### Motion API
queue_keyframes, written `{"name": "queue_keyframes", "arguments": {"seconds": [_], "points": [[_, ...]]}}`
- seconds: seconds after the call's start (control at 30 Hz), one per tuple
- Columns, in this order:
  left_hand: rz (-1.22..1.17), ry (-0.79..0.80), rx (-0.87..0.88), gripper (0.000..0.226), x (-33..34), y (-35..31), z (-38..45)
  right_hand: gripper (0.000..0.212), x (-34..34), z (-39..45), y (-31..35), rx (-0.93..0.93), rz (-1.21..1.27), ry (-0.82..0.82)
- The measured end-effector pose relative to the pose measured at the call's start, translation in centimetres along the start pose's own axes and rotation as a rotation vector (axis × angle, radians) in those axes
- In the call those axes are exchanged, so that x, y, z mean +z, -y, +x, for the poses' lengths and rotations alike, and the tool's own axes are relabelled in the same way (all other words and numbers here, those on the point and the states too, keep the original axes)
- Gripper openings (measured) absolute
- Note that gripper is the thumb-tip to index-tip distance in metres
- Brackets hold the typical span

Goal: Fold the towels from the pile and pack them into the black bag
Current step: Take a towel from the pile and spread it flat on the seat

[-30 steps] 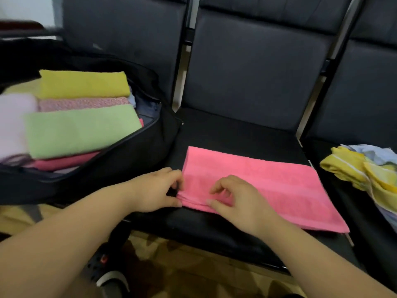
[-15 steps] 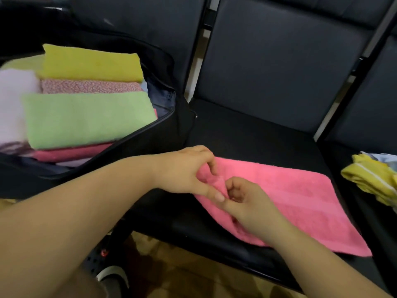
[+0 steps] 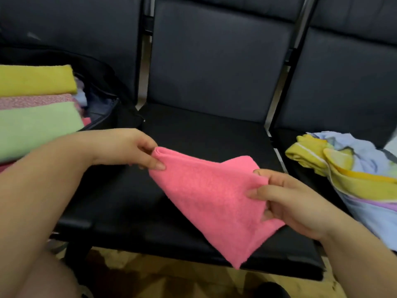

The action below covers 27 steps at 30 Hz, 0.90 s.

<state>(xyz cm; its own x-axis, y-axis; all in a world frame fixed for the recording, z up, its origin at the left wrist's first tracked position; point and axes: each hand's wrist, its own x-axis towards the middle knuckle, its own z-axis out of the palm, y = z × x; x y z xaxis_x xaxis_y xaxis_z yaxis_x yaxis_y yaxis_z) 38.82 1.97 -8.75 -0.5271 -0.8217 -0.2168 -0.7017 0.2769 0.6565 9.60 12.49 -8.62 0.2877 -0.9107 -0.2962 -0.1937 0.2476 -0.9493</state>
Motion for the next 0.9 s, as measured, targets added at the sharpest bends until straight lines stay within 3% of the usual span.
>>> {"name": "queue_keyframes", "arguments": {"seconds": [0.17,0.3,0.37,0.5,0.63,0.7,0.8,0.9], "points": [[-0.145,-0.17,0.061,0.067,0.6,-3.8,1.8,0.007,-3.9,-2.4,-0.6,-0.047,-0.134,-0.057],[-0.32,-0.406,0.083,0.025,2.9,-7.6,4.7,0.028,-6.3,-3.4,-0.6,-0.052,-0.221,-0.189],[-0.384,-0.465,0.116,0.017,4.4,-8.7,6.4,0.019,-7.5,-3.5,-0.8,-0.029,-0.244,-0.301],[-0.456,-0.368,0.169,0.019,7.5,-8.8,8.6,0.013,-10.3,-2.5,-2.4,0.128,-0.413,-0.533],[-0.142,-0.193,-0.025,0.056,9.4,-6.3,9.6,0.034,-11.8,-1.4,-3.7,0.35,-0.602,-0.636],[0.086,-0.154,-0.091,0.06,9.9,-5.3,9.8,0.024,-11.7,-1.1,-3.9,0.338,-0.578,-0.627],[0.154,-0.108,-0.12,0.063,10.3,-4.9,9.9,0.017,-10.6,-0.5,-4.7,0.353,-0.527,-0.534],[0.119,-0.069,-0.15,0.053,10.2,-5.1,9.8,0.034,-10.2,-0.1,-5.2,0.301,-0.556,-0.547]]}}
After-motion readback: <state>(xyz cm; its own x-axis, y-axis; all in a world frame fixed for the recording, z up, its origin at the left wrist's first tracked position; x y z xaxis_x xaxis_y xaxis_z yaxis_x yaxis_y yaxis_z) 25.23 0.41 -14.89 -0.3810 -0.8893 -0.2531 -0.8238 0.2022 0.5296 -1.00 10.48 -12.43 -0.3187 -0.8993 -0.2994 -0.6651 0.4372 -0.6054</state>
